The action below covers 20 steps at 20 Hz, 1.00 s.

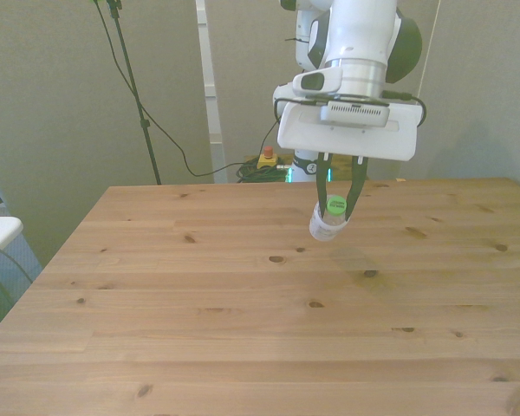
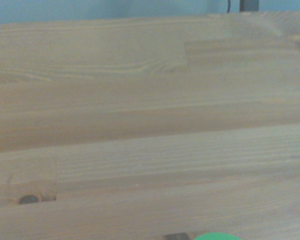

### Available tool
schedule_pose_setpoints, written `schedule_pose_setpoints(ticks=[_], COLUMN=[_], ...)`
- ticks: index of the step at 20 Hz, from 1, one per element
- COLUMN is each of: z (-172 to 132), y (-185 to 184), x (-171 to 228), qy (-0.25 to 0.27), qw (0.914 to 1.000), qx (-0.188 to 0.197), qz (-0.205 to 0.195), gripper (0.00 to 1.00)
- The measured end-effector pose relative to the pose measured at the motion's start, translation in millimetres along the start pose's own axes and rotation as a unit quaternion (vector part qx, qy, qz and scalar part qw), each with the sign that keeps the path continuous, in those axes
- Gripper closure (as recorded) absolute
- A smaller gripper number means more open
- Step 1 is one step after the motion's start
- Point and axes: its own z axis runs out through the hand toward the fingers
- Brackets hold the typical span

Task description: Stand the water bottle

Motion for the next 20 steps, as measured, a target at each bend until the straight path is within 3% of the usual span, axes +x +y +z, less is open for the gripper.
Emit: schedule_pose_setpoints(ticks=[4,9,16,20], z=[-6.4,6.8,9.3,27.7], y=[9.3,28.9,34.4,32.8], x=[-26.0,-35.8,-32.3,-39.9], qy=[0.077,0.144,0.209,0.229], qw=[0.9967,0.9865,0.9678,0.9607], qx=[0.025,0.076,0.130,0.143], qz=[-0.006,0.019,0.054,0.066], gripper=[1.00,1.00,1.00,1.00])
